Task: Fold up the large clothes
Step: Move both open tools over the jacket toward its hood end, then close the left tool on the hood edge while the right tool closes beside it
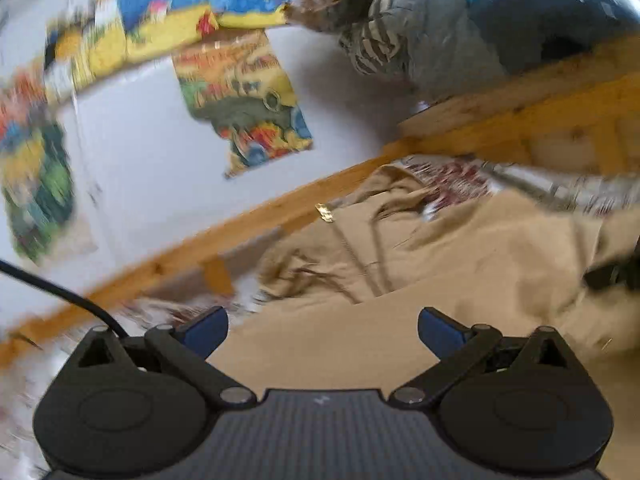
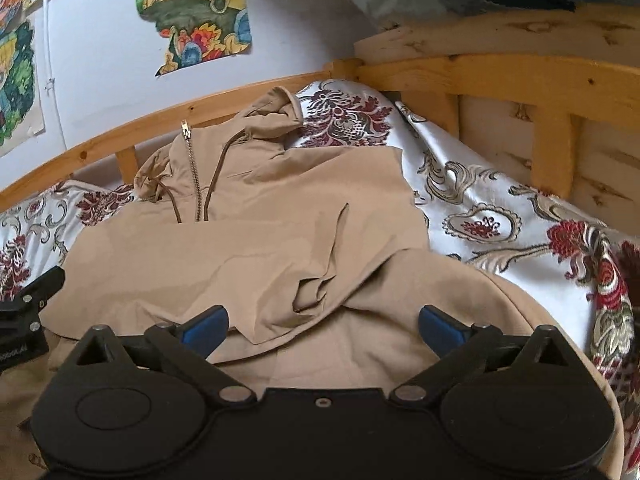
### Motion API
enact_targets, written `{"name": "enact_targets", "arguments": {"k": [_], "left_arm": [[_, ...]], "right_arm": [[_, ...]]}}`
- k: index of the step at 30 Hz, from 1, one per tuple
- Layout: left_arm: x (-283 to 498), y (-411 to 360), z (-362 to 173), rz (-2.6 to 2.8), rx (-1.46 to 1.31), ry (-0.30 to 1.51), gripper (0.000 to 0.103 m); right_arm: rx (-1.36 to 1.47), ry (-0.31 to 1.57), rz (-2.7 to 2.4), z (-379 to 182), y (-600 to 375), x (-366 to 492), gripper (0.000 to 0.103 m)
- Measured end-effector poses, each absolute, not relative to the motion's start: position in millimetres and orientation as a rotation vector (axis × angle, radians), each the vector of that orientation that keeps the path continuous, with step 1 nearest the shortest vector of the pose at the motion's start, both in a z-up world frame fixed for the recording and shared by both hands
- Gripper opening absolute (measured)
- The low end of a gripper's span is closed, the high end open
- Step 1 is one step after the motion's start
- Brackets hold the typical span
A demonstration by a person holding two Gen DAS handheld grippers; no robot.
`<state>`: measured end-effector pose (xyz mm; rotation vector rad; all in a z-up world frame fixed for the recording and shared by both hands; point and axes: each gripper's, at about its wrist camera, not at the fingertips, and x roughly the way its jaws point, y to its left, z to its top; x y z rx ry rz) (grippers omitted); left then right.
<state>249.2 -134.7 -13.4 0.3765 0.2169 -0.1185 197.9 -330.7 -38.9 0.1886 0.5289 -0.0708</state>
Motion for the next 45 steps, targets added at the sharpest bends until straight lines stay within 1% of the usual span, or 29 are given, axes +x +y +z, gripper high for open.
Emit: {"name": "enact_targets", "arguments": {"k": [3,6,11,15,18,20,22,25,27,28,31,32,33,35,37,39,40,43,45], "left_arm": [[277.5,-115.4,1.0,-0.068,0.239,0.315,0.103],[306.2,-92.5,2.5,0.003,0.172,0.411,0.103],[328.9,-64.9,-31.2,0.077,0.202,0.478,0.103],[339.3,-50.0,-65.4,0.121,0.253,0.583,0.103],[346.0,-41.1,-82.3,0.133,0.271,0.659,0.103],[348.3,-31.8,-79.6,0.135,0.223,0.684,0.103],[354.9,-22.2,-65.8,0.131,0.145,0.713,0.103],[371.3,-16.1,-33.4,0.087,0.031,0.677,0.103],[390.3,-20.3,-14.5,0.056,0.011,0.636,0.103],[398.7,-23.4,-9.5,0.053,0.013,0.621,0.103],[426.9,-30.4,-4.2,0.023,0.023,0.599,0.103],[434.4,-30.9,-4.1,0.011,0.027,0.594,0.103],[440.1,-30.4,-4.4,0.006,0.026,0.587,0.103],[447.5,-27.3,-7.5,-0.002,0.013,0.570,0.103],[449.4,-32.3,-14.6,-0.017,0.010,0.567,0.103],[455.6,-34.7,-22.2,-0.014,0.030,0.570,0.103],[459.6,-35.2,-23.7,-0.005,0.035,0.568,0.103],[471.7,-33.4,-17.4,0.002,0.024,0.547,0.103],[484.4,-30.5,-4.4,-0.003,0.038,0.519,0.103]], "right_arm": [[0.186,0.517,-0.060,-38.0,-332.3,195.8,0.102],[0.179,0.497,-0.055,-36.9,-332.6,198.9,0.102],[0.102,0.541,-0.037,-39.5,-320.2,231.5,0.102],[-0.115,0.602,-0.045,-52.1,-301.0,263.8,0.102],[-0.212,0.647,-0.060,-64.6,-298.8,277.8,0.102],[-0.235,0.657,-0.038,-63.8,-299.8,279.4,0.102],[-0.187,0.667,-0.004,-53.3,-307.4,280.0,0.100],[-0.045,0.651,0.054,-19.9,-326.5,289.6,0.099],[0.035,0.674,0.082,0.5,-338.2,312.0,0.099],[0.065,0.689,0.091,7.7,-342.6,323.4,0.097],[0.197,0.799,0.136,22.6,-358.7,356.2,0.097],[0.232,0.897,0.155,22.4,-362.9,367.6,0.099],[0.250,0.964,0.160,21.5,-364.7,370.6,0.098],[0.276,1.025,0.157,19.0,-373.6,364.0,0.097],[0.214,1.048,0.125,19.2,-377.8,349.6,0.094],[0.132,1.021,0.108,26.6,-376.7,337.4,0.090],[0.097,0.989,0.101,32.3,-375.3,334.5,0.090],[0.007,0.813,0.098,57.9,-370.3,340.4,0.090],[0.012,0.730,0.082,71.1,-366.8,357.9,0.090]]}}
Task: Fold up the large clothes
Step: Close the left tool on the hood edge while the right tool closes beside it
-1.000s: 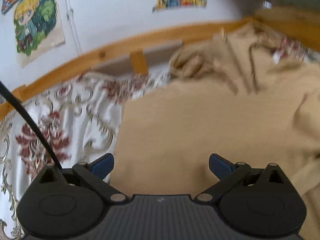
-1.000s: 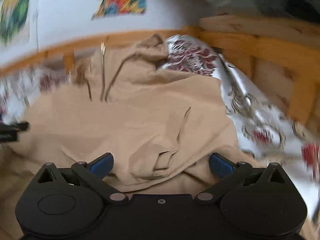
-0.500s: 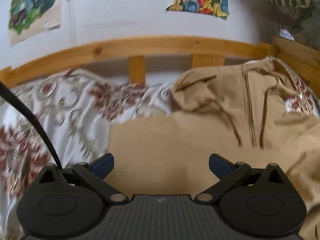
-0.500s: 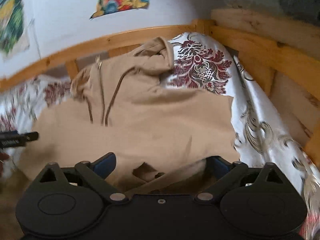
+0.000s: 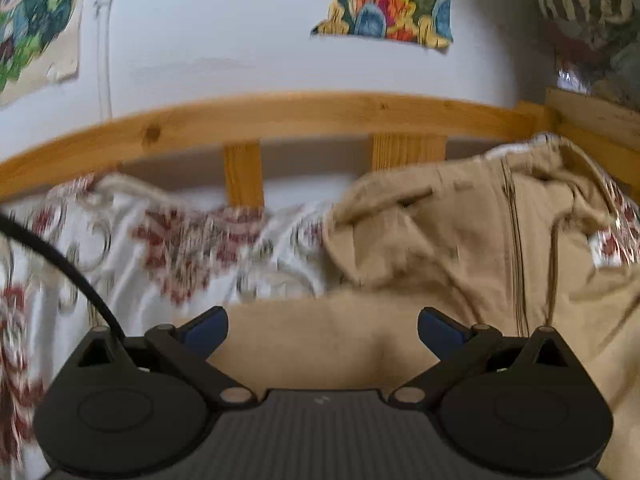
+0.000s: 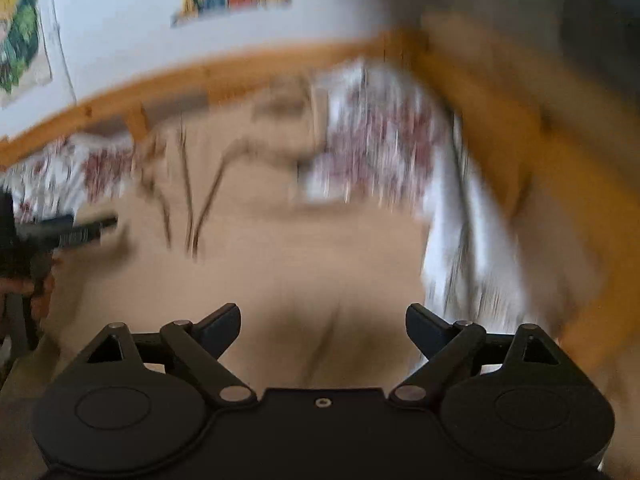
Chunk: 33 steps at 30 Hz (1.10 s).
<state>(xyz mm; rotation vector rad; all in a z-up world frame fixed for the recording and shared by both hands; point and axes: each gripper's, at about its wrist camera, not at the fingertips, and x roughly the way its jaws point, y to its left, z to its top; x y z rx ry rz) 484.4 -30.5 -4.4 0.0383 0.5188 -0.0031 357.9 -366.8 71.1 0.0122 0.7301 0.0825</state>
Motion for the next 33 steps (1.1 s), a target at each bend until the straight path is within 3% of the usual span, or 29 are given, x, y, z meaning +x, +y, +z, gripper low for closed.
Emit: {"name": "enact_targets", "arguments": {"k": [3,6,12,13,14,16,26,27,28,30,32,33], "left_arm": [[514.3,-34.2,12.1,-0.017,0.089,0.479,0.103],[546.4,-35.3,13.2,-0.012,0.090,0.504,0.098],[585.0,-39.1,4.9,-0.025,0.056,0.530,0.061],[587.4,-41.4,6.5,-0.042,0.062,0.521,0.047],[589.2,-44.2,8.5,-0.062,0.070,0.513,0.024],[589.9,-52.5,11.8,-0.093,0.098,0.511,0.000],[571.1,-58.2,19.4,-0.090,0.106,0.459,0.000],[573.0,-58.3,18.9,-0.090,0.119,0.465,0.000],[573.1,-57.2,17.9,-0.089,0.121,0.470,0.000],[575.0,-55.1,14.9,-0.092,0.106,0.492,0.008],[573.8,-51.7,11.5,-0.086,0.077,0.507,0.025],[571.5,-48.7,10.7,-0.093,0.048,0.511,0.028]], "right_arm": [[0.042,0.649,0.066,78.2,-361.2,397.7,0.089],[0.039,0.573,0.041,80.3,-357.2,436.0,0.080],[0.134,0.539,0.016,72.8,-357.7,449.3,0.079],[0.106,0.553,0.022,70.6,-355.3,451.3,0.079],[0.075,0.563,0.025,69.1,-352.1,454.5,0.079],[0.049,0.573,0.040,67.5,-345.4,459.8,0.076],[0.049,0.574,-0.018,50.7,-330.0,545.0,0.050],[0.056,0.579,-0.027,48.2,-330.0,549.6,0.042],[0.065,0.591,-0.033,45.9,-330.4,554.2,0.025],[0.079,0.592,-0.036,44.9,-330.4,555.7,0.006],[0.038,0.545,-0.018,49.2,-326.1,546.9,0.004],[0.015,0.514,-0.004,52.8,-323.5,540.1,0.004]]}}
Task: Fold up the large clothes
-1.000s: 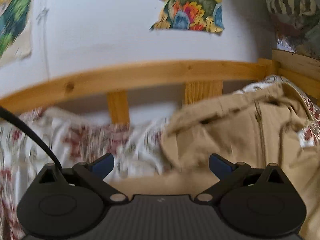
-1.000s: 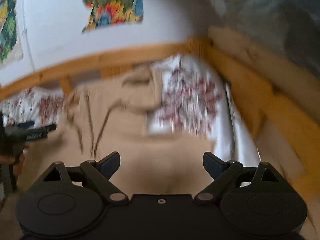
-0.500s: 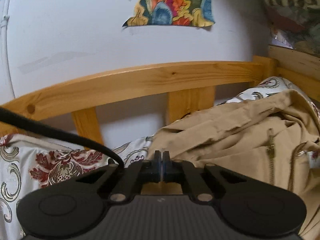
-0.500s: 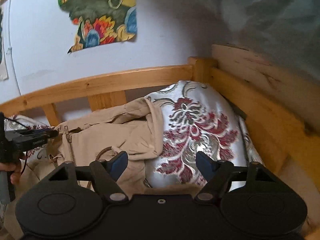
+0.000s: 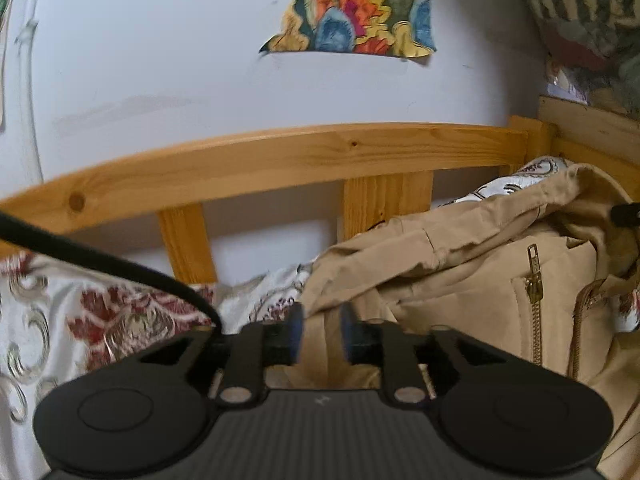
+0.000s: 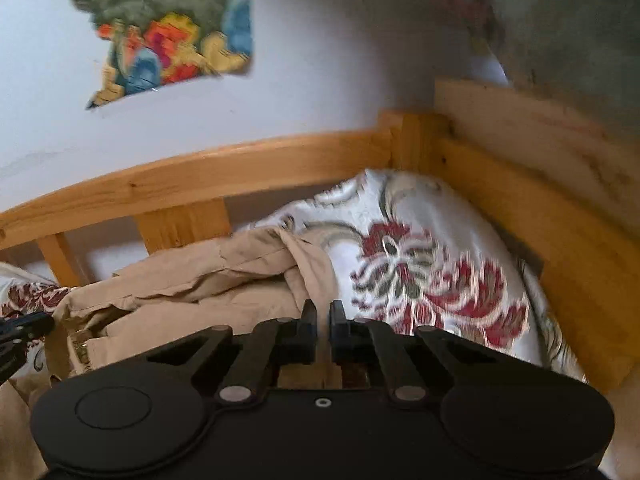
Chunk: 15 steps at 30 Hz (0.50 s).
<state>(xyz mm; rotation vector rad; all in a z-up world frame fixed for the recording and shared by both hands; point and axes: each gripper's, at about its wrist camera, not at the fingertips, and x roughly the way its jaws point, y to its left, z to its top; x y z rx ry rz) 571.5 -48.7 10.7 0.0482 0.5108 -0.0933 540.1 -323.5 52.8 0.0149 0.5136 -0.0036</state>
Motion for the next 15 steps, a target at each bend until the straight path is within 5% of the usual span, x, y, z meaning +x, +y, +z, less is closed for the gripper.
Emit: {"name": "enact_targets", "arguments": {"k": [5,15], "left_arm": [[543.0,-15.8,17.7,-0.197,-0.194,0.482,0.061],[486.1,56.7,52.7,-0.309,-0.454,0.474,0.073]], "right_arm": [[-0.246,0.330,0.095,67.7,-295.9,483.4,0.003],[-0.904,-0.063,0.199,18.1,-257.2,339.9,0.003]]}}
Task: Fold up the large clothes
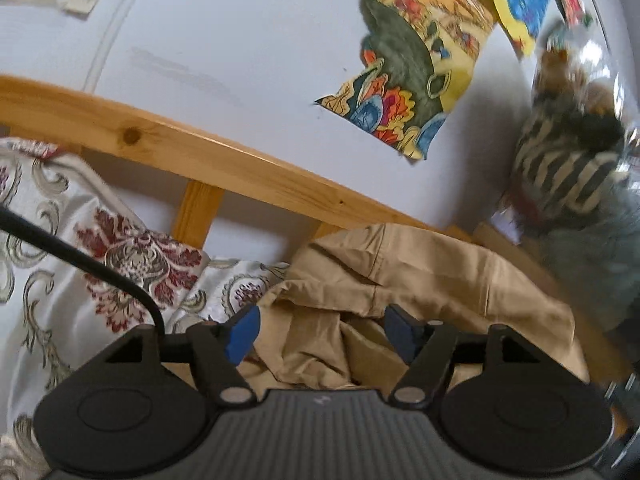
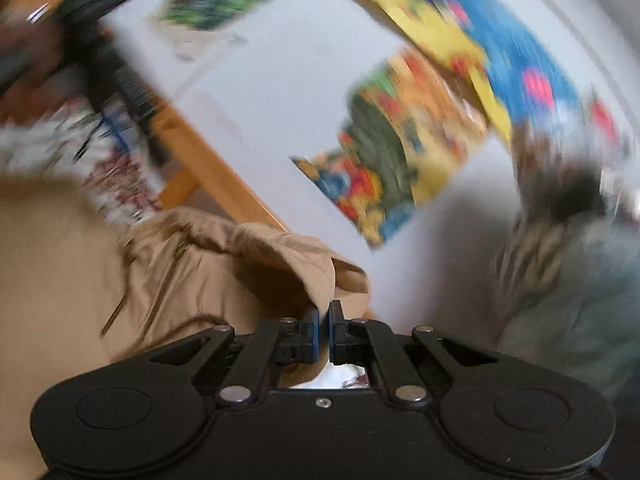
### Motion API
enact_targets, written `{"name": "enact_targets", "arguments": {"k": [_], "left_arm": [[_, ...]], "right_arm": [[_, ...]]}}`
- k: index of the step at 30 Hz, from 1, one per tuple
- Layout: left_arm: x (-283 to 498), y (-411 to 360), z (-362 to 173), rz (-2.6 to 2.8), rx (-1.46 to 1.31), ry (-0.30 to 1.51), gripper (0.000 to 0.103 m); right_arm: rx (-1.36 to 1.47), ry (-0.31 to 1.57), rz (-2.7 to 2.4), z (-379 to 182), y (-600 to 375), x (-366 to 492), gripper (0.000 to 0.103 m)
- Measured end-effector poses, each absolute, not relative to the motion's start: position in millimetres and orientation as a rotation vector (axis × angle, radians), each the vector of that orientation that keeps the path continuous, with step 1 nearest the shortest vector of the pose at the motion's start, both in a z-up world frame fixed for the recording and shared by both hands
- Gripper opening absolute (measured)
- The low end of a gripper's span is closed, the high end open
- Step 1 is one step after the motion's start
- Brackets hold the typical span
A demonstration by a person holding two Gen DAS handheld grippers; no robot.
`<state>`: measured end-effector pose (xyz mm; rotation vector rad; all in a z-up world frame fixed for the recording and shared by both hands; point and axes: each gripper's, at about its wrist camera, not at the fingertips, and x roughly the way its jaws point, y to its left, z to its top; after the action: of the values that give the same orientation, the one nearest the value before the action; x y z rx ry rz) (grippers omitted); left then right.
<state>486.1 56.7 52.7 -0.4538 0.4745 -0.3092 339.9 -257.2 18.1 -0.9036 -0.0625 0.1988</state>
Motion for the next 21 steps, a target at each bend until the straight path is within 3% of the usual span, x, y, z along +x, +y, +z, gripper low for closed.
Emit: {"name": "enact_targets", "arguments": {"k": [10,18,19,21], "left_arm": [[473.6,69.1,64.9,-0.530,-0.650,0.599,0.083],[458.9,84.8,-1.6,-0.421,-0.867,0.771,0.083],[455.5,89.1,-9.9,-0.386,-0.889,0.785,0.078],[452.8,93.7,-25.7,-0.341,-0.924,0.847,0.052]], "right_arm": [[-1.123,-0.071,0.282,-28.7,-254.6,262.5,0.003],[-1.145,-0.004,0.294,-44.8,-253.7,247.0,0.003],[-1.151,0.000,0.294,-46.8,-253.9,246.3,0.003],[-1.179,0.006,0.289,-52.0,-254.1,244.0,0.003]]}}
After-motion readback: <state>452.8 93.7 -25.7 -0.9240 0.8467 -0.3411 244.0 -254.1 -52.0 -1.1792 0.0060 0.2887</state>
